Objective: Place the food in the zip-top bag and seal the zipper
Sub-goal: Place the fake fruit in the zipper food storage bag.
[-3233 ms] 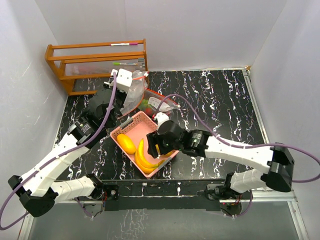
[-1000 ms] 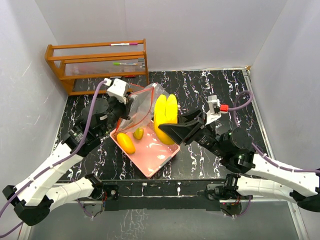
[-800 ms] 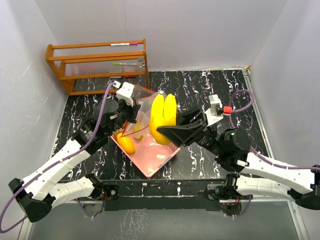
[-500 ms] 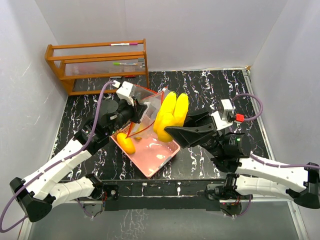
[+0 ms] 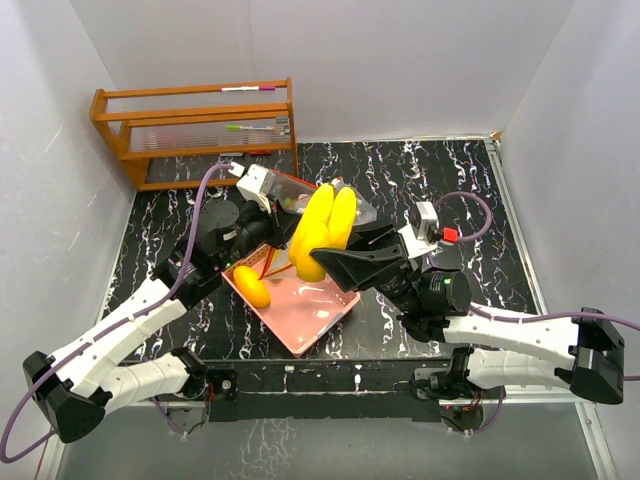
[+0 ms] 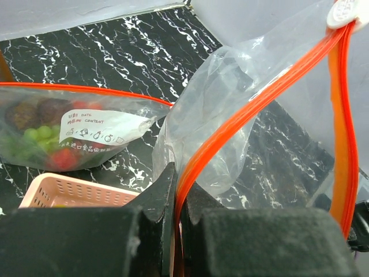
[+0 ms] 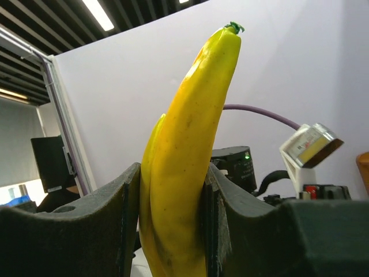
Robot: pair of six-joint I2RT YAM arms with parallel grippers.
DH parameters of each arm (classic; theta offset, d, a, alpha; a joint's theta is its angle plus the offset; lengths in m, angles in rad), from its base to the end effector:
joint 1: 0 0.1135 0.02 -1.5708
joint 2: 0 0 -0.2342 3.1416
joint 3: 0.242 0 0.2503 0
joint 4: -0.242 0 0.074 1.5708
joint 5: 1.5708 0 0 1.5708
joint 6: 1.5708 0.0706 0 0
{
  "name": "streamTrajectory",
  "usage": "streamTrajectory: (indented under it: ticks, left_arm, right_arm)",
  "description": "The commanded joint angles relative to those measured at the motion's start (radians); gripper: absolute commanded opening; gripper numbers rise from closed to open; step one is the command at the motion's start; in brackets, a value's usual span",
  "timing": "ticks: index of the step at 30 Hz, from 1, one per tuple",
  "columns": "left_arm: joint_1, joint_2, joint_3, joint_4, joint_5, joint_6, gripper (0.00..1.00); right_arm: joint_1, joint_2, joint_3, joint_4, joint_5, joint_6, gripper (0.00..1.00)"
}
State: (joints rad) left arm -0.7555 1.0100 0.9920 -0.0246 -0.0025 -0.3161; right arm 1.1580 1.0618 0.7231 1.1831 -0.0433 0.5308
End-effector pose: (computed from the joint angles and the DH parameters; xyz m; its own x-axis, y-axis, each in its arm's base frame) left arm 0.2068 -0.1946 0.3613 -0.2420 -0.1991 -0.9496 0.6403 0.7026 -0.3105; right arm 0.0979 0.2311 0.4019 -0.2105 0.7801 -0.5892 -0.9510 -0.0237 0.3083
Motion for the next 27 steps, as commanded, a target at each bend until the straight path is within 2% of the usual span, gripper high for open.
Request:
streamTrajectory:
  ticks: [1, 7, 13, 18, 22, 27]
  left_arm:
    - [0.004, -0.034, 0.003, 0.045, 0.053, -0.032, 0.0]
    - [0.004, -0.041, -0.006, 0.042, 0.072, -0.048, 0.0]
    - [0.004, -0.053, 0.0, 0.037, 0.067, -0.042, 0.0]
    - [0.004, -0.047, -0.003, 0.044, 0.066, -0.039, 0.0]
    - [0.004, -0.04, 0.011, 0.043, 0.08, -0.04, 0.0]
    - [0.004, -0.022, 0.039, 0.012, 0.103, -0.034, 0.0]
  right_arm:
    - [-0.023, -0.011, -0.06, 0.183, 0.107, 0.02, 0.11]
    - [-0.164, 0.028, -0.071, 0.213, 0.074, 0.16, 0.1]
    - [-0.17, 0.02, -0.051, 0.035, 0.187, 0.136, 0.09]
    - [-0.17, 0.028, -0.046, -0.007, 0.185, 0.116, 0.09]
    - [-0.167, 0.017, -0.004, -0.232, 0.209, 0.068, 0.09]
    - [-0.132, 0.012, 0.054, -0.486, 0.364, -0.093, 0.09]
